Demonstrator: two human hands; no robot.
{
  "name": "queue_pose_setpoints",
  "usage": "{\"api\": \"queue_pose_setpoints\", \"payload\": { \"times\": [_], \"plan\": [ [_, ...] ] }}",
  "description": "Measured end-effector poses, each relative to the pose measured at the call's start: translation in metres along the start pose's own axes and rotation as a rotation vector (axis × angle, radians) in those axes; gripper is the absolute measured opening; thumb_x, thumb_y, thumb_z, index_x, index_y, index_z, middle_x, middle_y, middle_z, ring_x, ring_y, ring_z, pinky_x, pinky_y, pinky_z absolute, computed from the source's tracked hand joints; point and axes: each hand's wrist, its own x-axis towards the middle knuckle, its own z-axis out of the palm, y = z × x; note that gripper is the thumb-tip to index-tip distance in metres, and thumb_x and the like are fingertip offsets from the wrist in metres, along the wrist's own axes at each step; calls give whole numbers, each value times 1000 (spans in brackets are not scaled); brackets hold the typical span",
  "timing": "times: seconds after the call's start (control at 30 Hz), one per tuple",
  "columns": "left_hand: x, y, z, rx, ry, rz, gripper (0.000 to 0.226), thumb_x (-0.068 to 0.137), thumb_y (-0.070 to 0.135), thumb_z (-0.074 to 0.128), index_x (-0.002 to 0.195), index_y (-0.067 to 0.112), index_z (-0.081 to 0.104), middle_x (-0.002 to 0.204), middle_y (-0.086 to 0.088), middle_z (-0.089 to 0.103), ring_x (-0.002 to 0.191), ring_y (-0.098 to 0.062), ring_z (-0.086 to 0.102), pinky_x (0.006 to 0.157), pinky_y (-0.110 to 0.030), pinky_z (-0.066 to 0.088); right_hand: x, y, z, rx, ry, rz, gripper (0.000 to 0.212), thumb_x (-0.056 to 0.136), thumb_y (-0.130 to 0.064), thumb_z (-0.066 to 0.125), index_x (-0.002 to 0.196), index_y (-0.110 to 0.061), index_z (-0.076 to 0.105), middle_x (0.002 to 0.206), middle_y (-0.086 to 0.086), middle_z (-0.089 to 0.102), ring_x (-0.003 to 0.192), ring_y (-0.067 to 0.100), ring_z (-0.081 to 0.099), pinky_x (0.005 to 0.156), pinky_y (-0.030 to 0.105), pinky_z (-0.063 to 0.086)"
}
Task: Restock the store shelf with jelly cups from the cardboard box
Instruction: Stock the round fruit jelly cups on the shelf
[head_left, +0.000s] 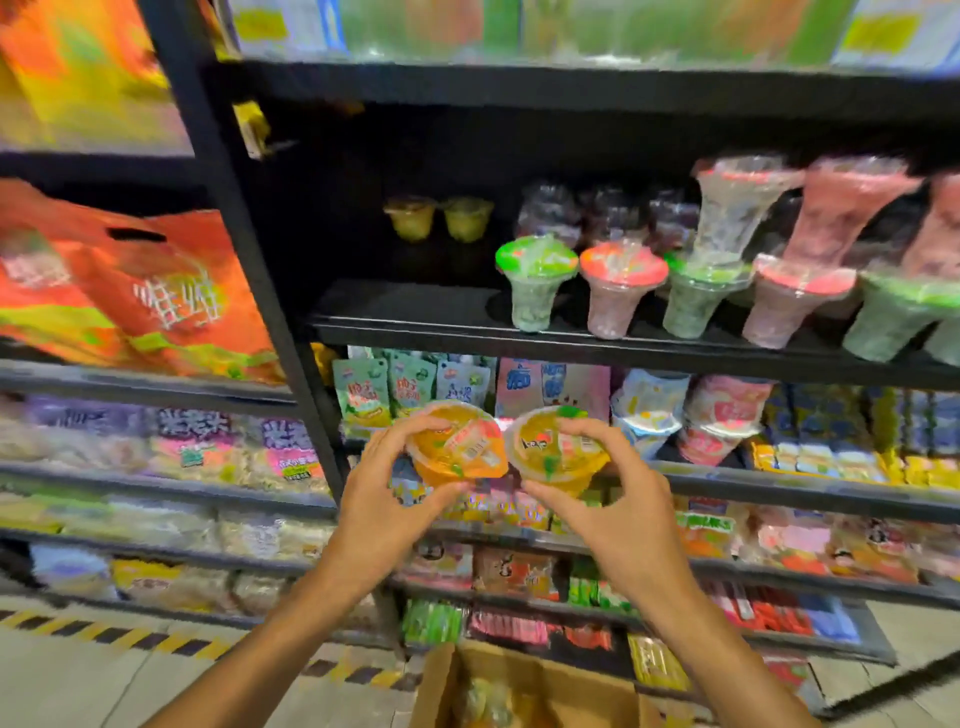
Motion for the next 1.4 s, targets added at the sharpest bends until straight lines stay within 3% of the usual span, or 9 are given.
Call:
{"api": "queue_pose_setpoints", "payload": {
  "times": [0.27, 0.6, 0.73, 0.83, 0.9, 1.03, 1.1, 1.23, 1.4],
  "plan": [
    [46, 18, -71, -15, 173, 32, 54, 82, 35, 79, 132, 30, 57, 131, 10, 58, 124, -16, 56, 101, -47, 49, 57, -70, 44, 130, -19, -191, 50, 70, -28, 91, 113, -33, 66, 109, -22, 72, 102, -1, 68, 83, 8, 47],
    [134, -12, -117, -140, 150, 113, 44, 90, 23, 74, 126, 36, 53, 125, 18, 58, 122, -11, 57, 102, -44, 50, 106, -98, 132, 253, 250, -178, 51, 75, -30, 89, 120, -35, 66, 127, -12, 66, 122, 12, 62, 101, 43, 54],
    [178, -25, -102, -159, 148, 129, 44, 92, 21, 72, 130, 28, 52, 133, 7, 51, 125, -7, 54, 102, -28, 50, 132, -106, 152, 251, 341, -155, 48, 77, -29, 88, 119, -32, 65, 126, -12, 64, 122, 11, 61, 100, 41, 54],
    [198, -26, -91, -148, 175, 104, 41, 93, 16, 69, 130, 19, 51, 134, 0, 48, 118, -2, 51, 92, -5, 42, 156, -105, 161, 181, 412, -116, 47, 77, -33, 88, 118, -33, 65, 126, -16, 61, 121, 5, 59, 100, 34, 54],
    [210, -27, -87, -128, 198, 66, 41, 94, 14, 68, 131, 16, 50, 134, 0, 45, 111, 0, 49, 85, 1, 38, 173, -103, 166, 147, 434, -76, 47, 77, -33, 88, 118, -31, 64, 125, -15, 59, 118, 0, 57, 98, 24, 52],
    [236, -27, -82, -120, 208, -33, 43, 95, 19, 67, 133, 18, 47, 127, 5, 42, 114, -7, 47, 87, -8, 39, 209, -101, 172, 74, 456, -35, 43, 81, -34, 85, 117, -28, 62, 123, -10, 57, 111, -1, 57, 86, 6, 44],
    [245, -26, -80, -90, 191, -117, 42, 98, 19, 64, 135, 16, 45, 124, 4, 39, 113, -9, 44, 93, -19, 37, 228, -96, 172, -9, 427, 17, 45, 82, -35, 83, 119, -23, 60, 120, -4, 55, 110, 8, 58, 82, 9, 44],
    [253, -37, -75, 64, 76, -270, 39, 102, 21, 56, 137, 8, 45, 137, -12, 43, 125, -25, 49, 97, -30, 41, 249, -83, 170, -140, 327, 209, 59, 84, -37, 81, 131, -13, 53, 128, 9, 51, 120, 23, 53, 93, 28, 44],
    [252, -47, -76, 253, -41, -259, 40, 102, 30, 55, 135, 11, 44, 140, -15, 34, 129, -30, 43, 96, -34, 43, 246, -77, 166, -251, 233, 232, 71, 81, -47, 81, 133, -11, 47, 132, 10, 42, 123, 26, 51, 93, 28, 46]
  ]
}}
